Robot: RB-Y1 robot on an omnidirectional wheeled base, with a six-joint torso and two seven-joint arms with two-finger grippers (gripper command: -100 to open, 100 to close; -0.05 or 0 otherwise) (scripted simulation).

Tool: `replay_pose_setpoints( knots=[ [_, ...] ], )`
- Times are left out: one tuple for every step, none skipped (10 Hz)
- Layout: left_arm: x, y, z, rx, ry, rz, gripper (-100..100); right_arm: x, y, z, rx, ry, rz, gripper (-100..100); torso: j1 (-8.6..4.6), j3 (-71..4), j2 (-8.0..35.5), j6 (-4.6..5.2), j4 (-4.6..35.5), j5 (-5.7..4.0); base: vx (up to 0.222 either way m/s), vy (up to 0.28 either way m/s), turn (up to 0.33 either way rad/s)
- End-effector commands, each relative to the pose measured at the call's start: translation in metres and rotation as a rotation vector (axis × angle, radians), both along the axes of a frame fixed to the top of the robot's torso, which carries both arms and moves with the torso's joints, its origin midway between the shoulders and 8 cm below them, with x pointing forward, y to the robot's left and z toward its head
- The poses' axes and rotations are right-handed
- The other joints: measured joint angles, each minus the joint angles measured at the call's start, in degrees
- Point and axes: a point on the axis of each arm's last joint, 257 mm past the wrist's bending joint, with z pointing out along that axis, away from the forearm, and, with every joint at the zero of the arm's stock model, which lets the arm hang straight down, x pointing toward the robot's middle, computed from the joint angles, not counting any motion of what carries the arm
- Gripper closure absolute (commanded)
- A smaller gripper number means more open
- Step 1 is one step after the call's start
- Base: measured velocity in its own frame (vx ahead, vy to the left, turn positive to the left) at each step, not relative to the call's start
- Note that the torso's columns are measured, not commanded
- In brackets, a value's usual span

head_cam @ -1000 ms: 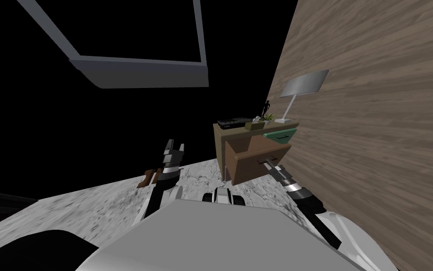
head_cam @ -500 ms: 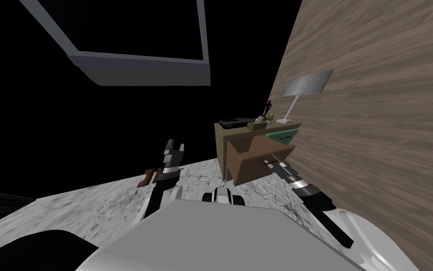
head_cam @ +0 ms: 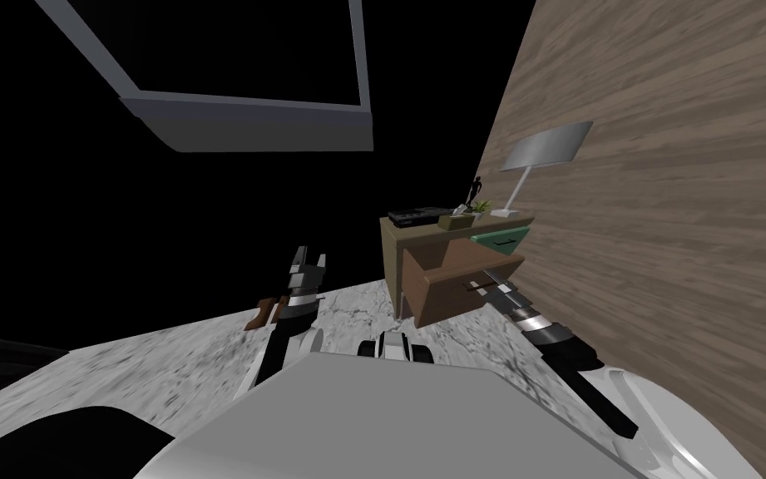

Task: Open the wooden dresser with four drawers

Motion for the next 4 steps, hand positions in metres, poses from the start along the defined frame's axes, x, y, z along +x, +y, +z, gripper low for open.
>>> replay_pose_setpoints(
  knots=[
    [0.0,0.0,0.0,0.0,0.0,0.0,0,-0.0001,-0.0002,-0.0006,0.0,0.001,-0.001,0,0.0,0.0,0.0,0.0,0.0,-0.02,0.0,0.0,0.0],
    [0.0,0.0,0.0,0.0,0.0,0.0,0,-0.0002,-0.0003,-0.001,0.001,0.002,-0.001,0,-0.01,0.0,-0.1,0.0,0.0,-0.03,0.0,0.0,0.0],
    [0.0,0.0,0.0,0.0,0.0,0.0,0,-0.0003,-0.0005,-0.0014,0.001,0.003,-0.002,0,-0.02,0.0,-0.1,0.0,-0.1,-0.04,0.0,0.0,0.0],
    [0.0,0.0,0.0,0.0,0.0,0.0,0,-0.0003,-0.0006,-0.0017,0.001,0.004,-0.002,0,-0.03,0.0,-0.1,0.0,-0.1,-0.05,0.0,0.0,0.0]
  ],
)
